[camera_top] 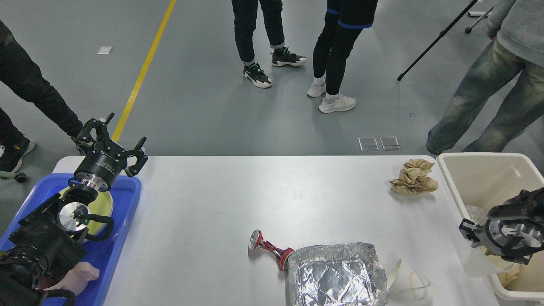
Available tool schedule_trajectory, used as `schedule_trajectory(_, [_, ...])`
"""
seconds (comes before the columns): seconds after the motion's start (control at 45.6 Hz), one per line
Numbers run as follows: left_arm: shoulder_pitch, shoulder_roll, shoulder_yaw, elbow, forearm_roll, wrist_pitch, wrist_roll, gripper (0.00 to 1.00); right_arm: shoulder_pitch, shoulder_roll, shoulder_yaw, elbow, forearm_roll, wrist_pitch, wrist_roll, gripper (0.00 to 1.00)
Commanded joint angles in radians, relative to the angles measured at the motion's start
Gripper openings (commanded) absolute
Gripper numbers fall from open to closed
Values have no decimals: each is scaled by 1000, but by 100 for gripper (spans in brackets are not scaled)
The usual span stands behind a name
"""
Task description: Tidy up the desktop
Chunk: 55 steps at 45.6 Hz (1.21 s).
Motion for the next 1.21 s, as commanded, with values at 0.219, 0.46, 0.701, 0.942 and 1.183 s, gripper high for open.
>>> schedule_trajectory(0.219, [1, 0, -1, 0, 0, 0, 0, 96, 28, 7, -4, 2, -32, 3, -2, 0])
schedule_trajectory(0.46, [0, 0, -1, 0, 0, 0, 0, 96, 154, -30, -17, 73, -32, 12, -6, 0])
schedule_trajectory(0.701, [0, 0, -1, 0, 0, 0, 0, 96, 419, -145, -17, 243, -32, 67, -9, 0])
schedule_trajectory(0.942, [0, 0, 0, 0, 0, 0, 0, 96, 709, -253, -20, 256, -26, 266, -9, 0])
schedule_trajectory(1.183, [1, 0, 0, 0, 0, 0, 0, 96, 890, -293, -23, 254, -21, 357, -9, 0])
